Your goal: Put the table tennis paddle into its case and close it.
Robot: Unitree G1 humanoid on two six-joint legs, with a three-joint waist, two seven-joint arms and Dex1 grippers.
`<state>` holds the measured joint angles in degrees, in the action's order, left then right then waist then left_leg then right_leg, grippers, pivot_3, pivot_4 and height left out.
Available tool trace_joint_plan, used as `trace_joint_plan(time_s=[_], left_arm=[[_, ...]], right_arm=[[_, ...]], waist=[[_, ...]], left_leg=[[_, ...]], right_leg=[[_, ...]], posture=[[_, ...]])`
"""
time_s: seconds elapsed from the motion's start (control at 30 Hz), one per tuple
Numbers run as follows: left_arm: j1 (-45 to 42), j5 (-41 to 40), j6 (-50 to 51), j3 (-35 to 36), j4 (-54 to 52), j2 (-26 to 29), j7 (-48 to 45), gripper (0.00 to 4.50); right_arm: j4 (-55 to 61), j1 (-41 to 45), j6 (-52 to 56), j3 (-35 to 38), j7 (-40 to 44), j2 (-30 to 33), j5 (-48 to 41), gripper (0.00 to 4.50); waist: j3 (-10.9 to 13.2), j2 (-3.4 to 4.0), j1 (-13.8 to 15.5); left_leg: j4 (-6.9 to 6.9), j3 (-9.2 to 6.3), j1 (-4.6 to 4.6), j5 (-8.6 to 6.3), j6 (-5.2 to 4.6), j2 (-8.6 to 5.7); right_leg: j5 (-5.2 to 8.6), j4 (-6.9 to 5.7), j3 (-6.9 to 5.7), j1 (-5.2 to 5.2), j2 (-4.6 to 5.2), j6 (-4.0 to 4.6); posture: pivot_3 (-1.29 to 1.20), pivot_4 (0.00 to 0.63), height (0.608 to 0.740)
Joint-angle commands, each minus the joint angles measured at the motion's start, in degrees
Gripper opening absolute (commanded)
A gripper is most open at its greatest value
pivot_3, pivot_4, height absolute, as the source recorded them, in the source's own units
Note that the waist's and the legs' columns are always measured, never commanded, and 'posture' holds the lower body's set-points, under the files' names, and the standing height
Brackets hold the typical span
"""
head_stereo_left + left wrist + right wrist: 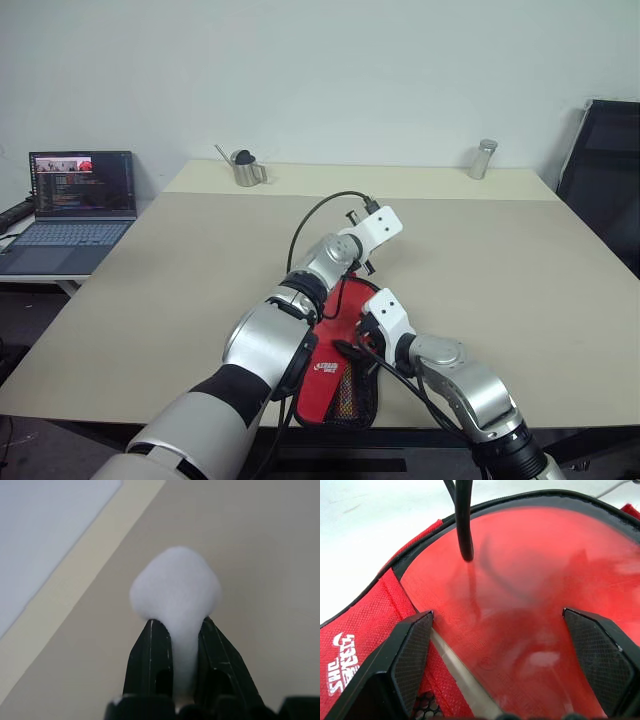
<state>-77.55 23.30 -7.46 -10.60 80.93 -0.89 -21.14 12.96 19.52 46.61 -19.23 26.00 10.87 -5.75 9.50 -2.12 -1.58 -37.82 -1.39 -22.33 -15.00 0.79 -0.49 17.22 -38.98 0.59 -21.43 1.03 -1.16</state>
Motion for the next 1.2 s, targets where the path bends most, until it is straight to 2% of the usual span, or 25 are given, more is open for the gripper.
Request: trace_joint_plan(time_s=[0.03, 0.23, 0.6, 0.77, 0.93, 1.1, 1.2], left_arm=[[2.0, 1.3, -2.2, -2.0, -1.9, -1.4, -5.2, 0.20], [5.9, 2.7, -2.0, -4.4, -2.1, -1.1, -9.7, 0.20], [4.2, 0.3, -2.0, -1.4, -2.8, 2.0, -4.6, 4.00], [2.6, -5.0, 0.5, 4.7, -3.1, 5.5, -3.3, 4.00], [1.7, -12.0, 2.9, 11.4, -4.1, 10.1, -10.3, 4.00], [2.6, -16.3, 4.9, 15.3, -5.7, 18.0, -16.2, 4.00], [5.0, -19.8, 6.7, 17.5, -7.5, 22.5, -23.9, 4.00]], right_arm=[[-5.1, -3.6, 6.0, -2.4, 0.3, 0.9, -0.2, 4.50], [-5.6, -3.3, 5.6, -2.4, 0.0, 0.5, -0.2, 4.50], [-7.4, -2.0, 4.6, -2.1, 0.3, 0.1, 0.0, 4.50], [-8.8, -0.7, 3.9, -1.6, 0.8, 0.4, 0.1, 4.50], [-10.1, 0.5, 3.4, -1.3, 1.4, 0.5, 0.2, 4.50], [-11.0, 0.8, 2.7, -1.1, 1.9, 0.6, 0.3, 4.50], [-11.6, 1.0, 2.3, -0.9, 2.4, 0.9, 0.3, 4.50]], waist=[[0.0, 0.05, 0.0], [-0.1, 0.09, -0.1], [-0.1, 0.15, -0.2], [-0.1, 0.15, -0.3], [-0.1, 0.15, -0.3], [-0.1, 0.16, -0.4], [-0.1, 0.19, -0.5]], left_leg=[[0.00, 0.00, 0.00, 0.00, 0.00, 0.00], [0.00, 0.00, 0.00, 0.00, 0.00, 0.00], [0.00, 0.00, 0.03, 0.00, -0.01, 0.01], [-0.01, -0.01, 0.10, 0.01, -0.01, 0.03], [-0.02, 0.02, 0.24, 0.01, -0.01, 0.03], [-0.02, 0.02, 0.27, 0.01, 0.00, 0.05], [-0.01, 0.02, 0.28, 0.01, -0.01, 0.05]], right_leg=[[0.00, 0.00, 0.00, 0.00, 0.00, 0.00], [0.00, -0.01, 0.01, -0.01, 0.00, 0.00], [0.01, -0.02, 0.01, 0.01, 0.00, -0.01], [0.02, -0.07, 0.00, 0.03, -0.01, -0.05], [0.00, -0.09, 0.00, 0.11, -0.01, -0.07], [-0.03, -0.11, 0.00, 0.11, -0.02, -0.04], [-0.03, -0.12, 0.01, 0.10, -0.02, -0.03]], posture=[[0.00, 0.150, 0.740], [0.00, 0.150, 0.740], [0.00, 0.150, 0.740], [0.00, 0.150, 0.740], [0.00, 0.150, 0.740], [0.00, 0.150, 0.740], [0.00, 0.150, 0.740]])
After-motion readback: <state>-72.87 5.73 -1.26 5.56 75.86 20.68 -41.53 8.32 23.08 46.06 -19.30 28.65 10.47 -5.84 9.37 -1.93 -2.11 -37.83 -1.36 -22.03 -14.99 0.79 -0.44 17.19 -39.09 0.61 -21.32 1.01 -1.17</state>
